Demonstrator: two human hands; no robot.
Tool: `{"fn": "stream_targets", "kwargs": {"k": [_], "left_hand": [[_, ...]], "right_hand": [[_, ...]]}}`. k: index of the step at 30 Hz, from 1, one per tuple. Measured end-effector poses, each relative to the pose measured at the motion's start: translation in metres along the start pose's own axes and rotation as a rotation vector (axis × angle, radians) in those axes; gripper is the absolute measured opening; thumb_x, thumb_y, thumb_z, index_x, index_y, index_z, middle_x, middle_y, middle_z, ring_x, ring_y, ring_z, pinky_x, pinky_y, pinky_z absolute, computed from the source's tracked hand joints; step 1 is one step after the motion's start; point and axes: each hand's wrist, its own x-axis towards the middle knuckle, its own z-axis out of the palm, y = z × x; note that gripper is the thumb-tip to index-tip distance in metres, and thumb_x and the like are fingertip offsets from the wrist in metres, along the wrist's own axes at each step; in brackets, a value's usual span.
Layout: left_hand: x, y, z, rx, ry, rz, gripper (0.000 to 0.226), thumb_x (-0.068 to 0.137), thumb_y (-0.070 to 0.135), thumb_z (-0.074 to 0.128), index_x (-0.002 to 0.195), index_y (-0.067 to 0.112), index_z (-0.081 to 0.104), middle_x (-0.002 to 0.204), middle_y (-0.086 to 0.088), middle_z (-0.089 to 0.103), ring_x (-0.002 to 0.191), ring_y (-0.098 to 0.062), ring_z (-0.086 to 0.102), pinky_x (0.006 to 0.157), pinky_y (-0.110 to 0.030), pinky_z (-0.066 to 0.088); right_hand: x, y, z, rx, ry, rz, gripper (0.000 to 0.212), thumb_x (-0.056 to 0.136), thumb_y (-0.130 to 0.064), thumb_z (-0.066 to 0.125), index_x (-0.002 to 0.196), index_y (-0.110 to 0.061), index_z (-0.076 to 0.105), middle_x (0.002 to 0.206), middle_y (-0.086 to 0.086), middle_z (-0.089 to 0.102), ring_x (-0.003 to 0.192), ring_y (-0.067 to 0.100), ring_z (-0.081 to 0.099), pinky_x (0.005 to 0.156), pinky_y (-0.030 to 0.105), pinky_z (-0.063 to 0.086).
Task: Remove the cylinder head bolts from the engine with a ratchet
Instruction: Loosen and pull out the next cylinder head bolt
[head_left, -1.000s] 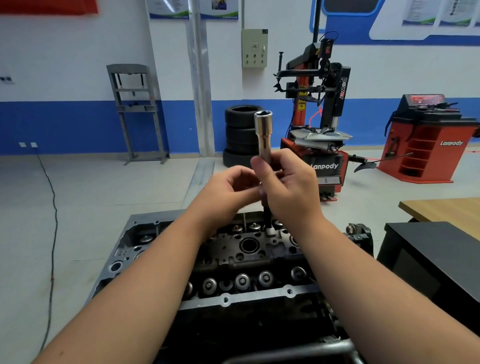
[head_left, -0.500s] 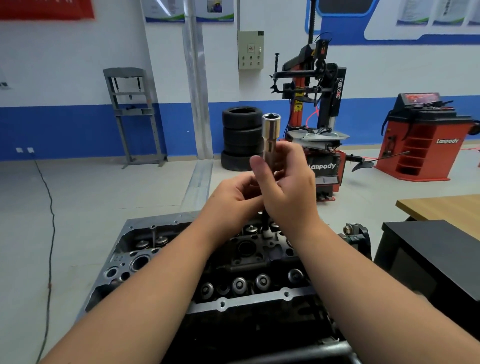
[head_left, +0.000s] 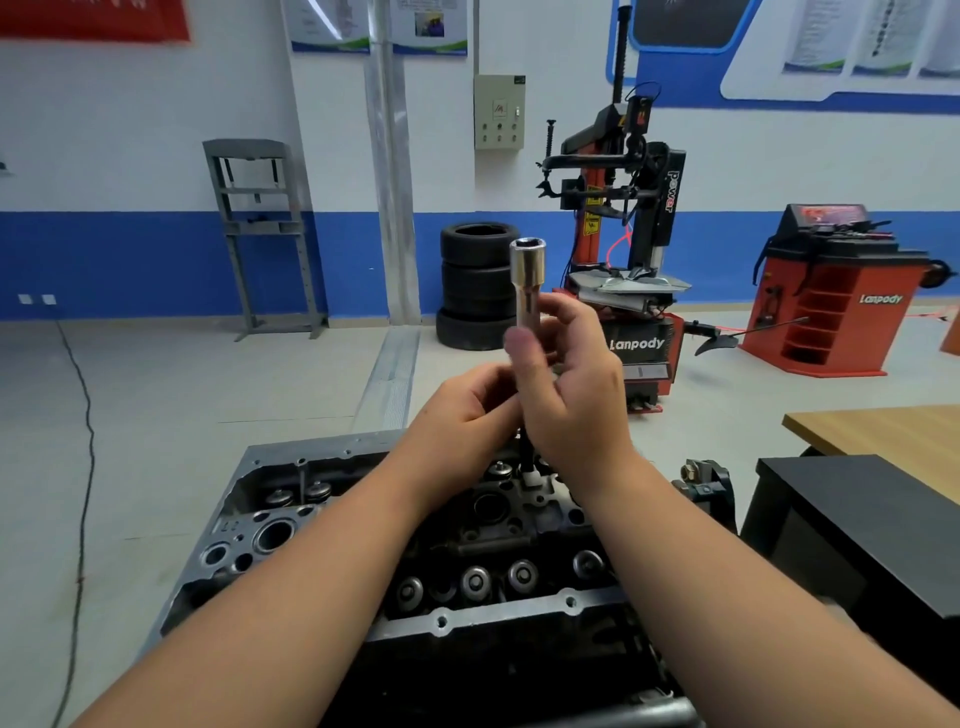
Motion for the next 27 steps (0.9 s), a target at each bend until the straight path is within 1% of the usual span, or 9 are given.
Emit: {"fn": "stream_targets", "kwargs": {"k": [3,6,9,13,18,21,23,25,27], "left_hand": [[0.0038,-0.0032,0.0028,0.001,0.076,0.014,0.024,0.095,0.022,0.072,0.114,0.036,0.069,0.103,0.007,0.079,0.095,-0.012,0.075,0.074,-0.031,0.062],[0.004,-0.0048,0.0005,-0.027,0.109,-0.007,0.019,0.093,0.021,0.074,0.11,0.028,0.071,0.099,0.0,0.079,0.09,-0.017,0.076,0.07,-0.029,0.061],[0.0002,-0.0043,-0.0017,-0.119,-0.006,-0.015,0.019,0.103,0.02,0.064,0.121,0.022,0.07,0.106,0.002,0.079,0.098,-0.012,0.075,0.078,-0.022,0.057],[-0.0009,-0.0022,0.0014,-0.129,-0.054,-0.008,0.022,0.109,0.023,0.054,0.125,0.019,0.068,0.109,0.001,0.078,0.102,-0.017,0.074,0.082,-0.028,0.06],[0.0041,-0.0038,0.0038,-0.033,0.039,0.009,0.032,0.093,0.031,0.071,0.125,0.033,0.067,0.107,0.002,0.078,0.098,-0.017,0.075,0.082,-0.039,0.062],[0.0038,-0.0061,0.0009,-0.043,0.093,0.002,0.025,0.087,0.033,0.072,0.113,0.034,0.07,0.102,0.004,0.078,0.092,-0.016,0.076,0.075,-0.032,0.061],[0.0023,-0.0056,-0.001,-0.084,0.048,0.008,0.022,0.094,0.033,0.067,0.116,0.033,0.071,0.105,0.005,0.078,0.097,-0.014,0.075,0.078,-0.027,0.059],[-0.0005,-0.0035,-0.0005,-0.142,-0.018,-0.011,0.028,0.102,0.035,0.056,0.124,0.026,0.07,0.111,0.004,0.078,0.105,-0.014,0.074,0.084,-0.028,0.058],[-0.0018,-0.0019,0.0004,-0.127,-0.036,-0.001,0.027,0.105,0.034,0.053,0.124,0.028,0.07,0.112,0.005,0.078,0.107,-0.013,0.073,0.085,-0.026,0.058]], "right_hand": [[-0.0001,0.0024,0.0015,-0.063,0.007,-0.047,0.021,0.092,-0.02,0.068,0.103,-0.002,0.064,0.084,0.004,0.065,0.076,0.013,0.06,0.07,0.02,0.048],[-0.001,0.0047,0.0027,-0.071,-0.027,-0.028,0.018,0.099,-0.019,0.058,0.098,-0.003,0.066,0.084,0.0,0.064,0.077,0.013,0.059,0.071,0.02,0.046],[-0.0004,0.0048,0.003,-0.083,-0.055,0.046,0.02,0.104,-0.024,0.046,0.1,-0.015,0.063,0.08,-0.004,0.065,0.072,0.008,0.062,0.066,0.023,0.048],[-0.0018,0.0029,0.0024,-0.002,-0.021,0.101,0.017,0.104,-0.029,0.046,0.12,-0.033,0.045,0.085,-0.006,0.07,0.082,0.004,0.068,0.072,0.019,0.052],[0.0,0.005,0.0017,-0.045,-0.007,0.012,0.016,0.095,-0.03,0.066,0.098,-0.016,0.059,0.076,-0.007,0.061,0.07,0.006,0.059,0.063,0.019,0.046],[-0.0002,0.0065,0.0032,-0.029,-0.058,0.048,0.016,0.101,-0.03,0.055,0.094,-0.018,0.063,0.079,-0.012,0.061,0.074,0.003,0.06,0.067,0.019,0.047],[-0.0005,0.0033,0.0058,0.004,-0.111,0.152,0.019,0.103,-0.038,0.045,0.095,-0.031,0.061,0.084,-0.011,0.068,0.081,0.007,0.066,0.071,0.026,0.053],[-0.0002,0.0027,0.0062,0.022,-0.111,0.21,0.019,0.103,-0.043,0.037,0.1,-0.042,0.056,0.091,-0.012,0.07,0.089,0.004,0.067,0.075,0.022,0.052],[0.0,0.0032,0.005,0.017,-0.095,0.212,0.024,0.104,-0.043,0.038,0.111,-0.031,0.058,0.094,-0.012,0.072,0.092,0.0,0.066,0.075,0.013,0.048]]}}
